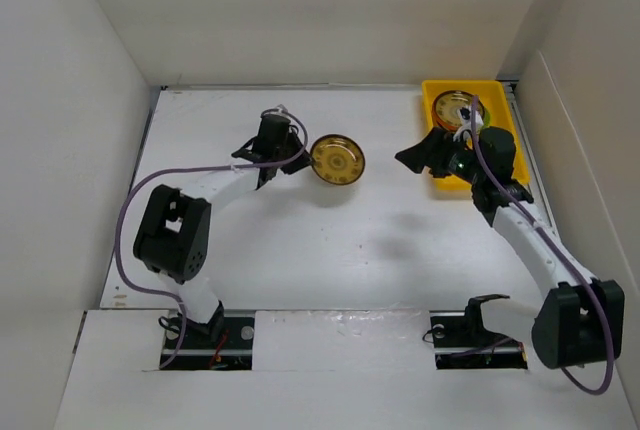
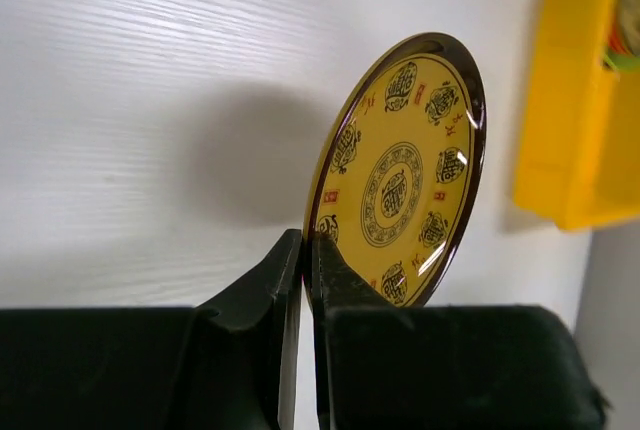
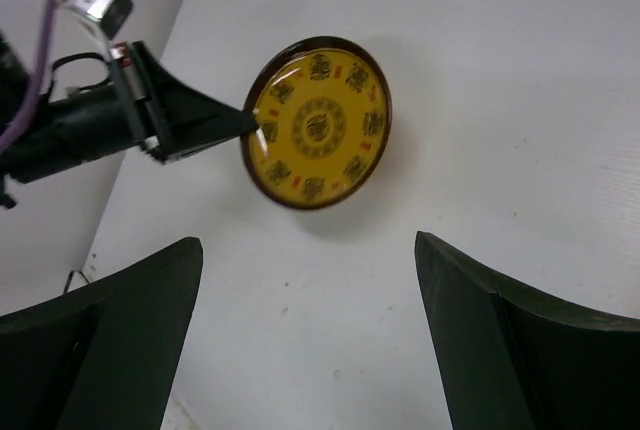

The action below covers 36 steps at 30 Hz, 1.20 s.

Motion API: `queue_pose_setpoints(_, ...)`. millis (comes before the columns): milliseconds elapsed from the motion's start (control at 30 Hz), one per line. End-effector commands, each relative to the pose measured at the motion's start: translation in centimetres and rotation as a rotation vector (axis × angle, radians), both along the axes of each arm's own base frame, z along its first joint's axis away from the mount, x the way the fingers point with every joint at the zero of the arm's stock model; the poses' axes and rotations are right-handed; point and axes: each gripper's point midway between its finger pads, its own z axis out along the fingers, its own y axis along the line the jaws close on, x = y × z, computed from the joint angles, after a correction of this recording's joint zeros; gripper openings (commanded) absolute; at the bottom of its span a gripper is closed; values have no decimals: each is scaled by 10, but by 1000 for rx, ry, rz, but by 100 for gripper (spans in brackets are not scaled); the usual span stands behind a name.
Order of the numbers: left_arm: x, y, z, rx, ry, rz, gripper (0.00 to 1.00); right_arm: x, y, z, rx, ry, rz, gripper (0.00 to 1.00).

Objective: Place the plates into the plastic bin on the countertop

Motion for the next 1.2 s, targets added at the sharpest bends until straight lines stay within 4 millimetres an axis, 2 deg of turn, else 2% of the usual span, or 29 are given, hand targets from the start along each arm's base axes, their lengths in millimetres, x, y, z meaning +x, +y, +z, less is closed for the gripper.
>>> queue_pose_setpoints(0, -14, -25, 35, -109, -113, -191, 0, 21, 6, 12, -45, -102, 33, 92)
queue_pose_setpoints(33, -24, -33, 34, -118, -116, -233, 0, 24, 9, 7, -49, -102, 32, 92)
queue_pose_setpoints(67, -30, -37, 44, -127, -148, -261, 0, 25, 14, -6, -51, -77, 45, 92)
queue_pose_setpoints(167, -50, -60, 61, -156, -191, -359, 0, 31, 25, -19, -49, -63, 80, 92)
queue_pose_setpoints(200, -58, -68, 68, -167, -202, -387, 0, 35, 27, -30, -50, -33, 90, 90)
queue_pose_setpoints(267, -67, -75, 75, -190, -206, -428, 0, 38, 33, -38, -53, -9, 103, 88)
queue_pose_setpoints(300, -67, -77, 87, -207, -242, -437, 0, 39, 38, -46, -47, 11, 111, 87)
queue_pose_setpoints(333, -72, -79, 85, -222, -238, -462, 0, 41, 37, -50, -52, 22, 103, 86)
queue_pose_setpoints(367, -74, -80, 93, -233, -258, -471, 0, 44, 38, -51, -50, 11, 102, 86)
queue_pose_setpoints(433, -76, -79, 95, -241, -257, -466, 0, 42, 38, -70, -47, 63, 99, 86)
queue_pose_setpoints(500, -80, -81, 103, -260, -274, -490, 0, 41, 40, -72, -30, 63, 111, 80)
queue_pose_setpoints(533, -79, -82, 105, -269, -277, -486, 0, 39, 42, -78, -18, 83, 118, 74)
queue_pose_setpoints(567, -80, -83, 107, -277, -285, -497, 0, 39, 43, -75, -13, 69, 128, 51)
queue_pose_setpoints(633, -80, -84, 104, -283, -269, -491, 0, 37, 45, -75, 4, 70, 134, 19)
queue_pose_setpoints(667, -80, -84, 104, -283, -268, -491, 0, 37, 45, -71, 14, 67, 131, 0)
queue_pose_setpoints(733, -75, -82, 104, -267, -272, -463, 0, 36, 45, -66, 23, 64, 128, 0)
queue_pose_setpoints(767, -73, -80, 98, -262, -247, -445, 3, 35, 46, -66, 38, 78, 123, 0)
queue_pose_setpoints(800, -70, -77, 95, -244, -243, -418, 32, 38, 41, -65, 47, 86, 107, 0)
queue_pose_setpoints(867, -64, -76, 99, -242, -254, -390, 39, 45, 32, -59, 69, 90, 73, 0)
queue_pose_setpoints(900, -60, -71, 95, -225, -237, -344, 46, 51, 29, -57, 88, 106, 47, 0)
queue_pose_setpoints(933, -53, -64, 95, -212, -228, -304, 97, 56, 23, -54, 94, 103, 17, 0)
queue_pose_setpoints(967, -48, -60, 97, -188, -226, -268, 100, 68, 10, -45, 103, 87, -35, 0)
queue_pose_setpoints(1000, -51, -50, 87, -145, -184, -229, 100, 74, -1, -51, 106, 111, -91, 0)
queue_pose_setpoints(1033, -46, -42, 87, -121, -188, -178, 100, 84, -13, -44, 131, 112, -155, 0)
queue_pose_setpoints(1067, -46, -38, 91, -112, -197, -159, 100, 95, -33, -45, 135, 116, -257, 0)
queue_pose_setpoints(1100, -53, -31, 88, -104, -197, -148, 100, 107, -63, -39, 154, 106, -351, 0)
queue_pose_setpoints(1167, -60, -24, 84, -79, -200, -151, 100, 125, -105, -39, 195, 121, -514, 0)
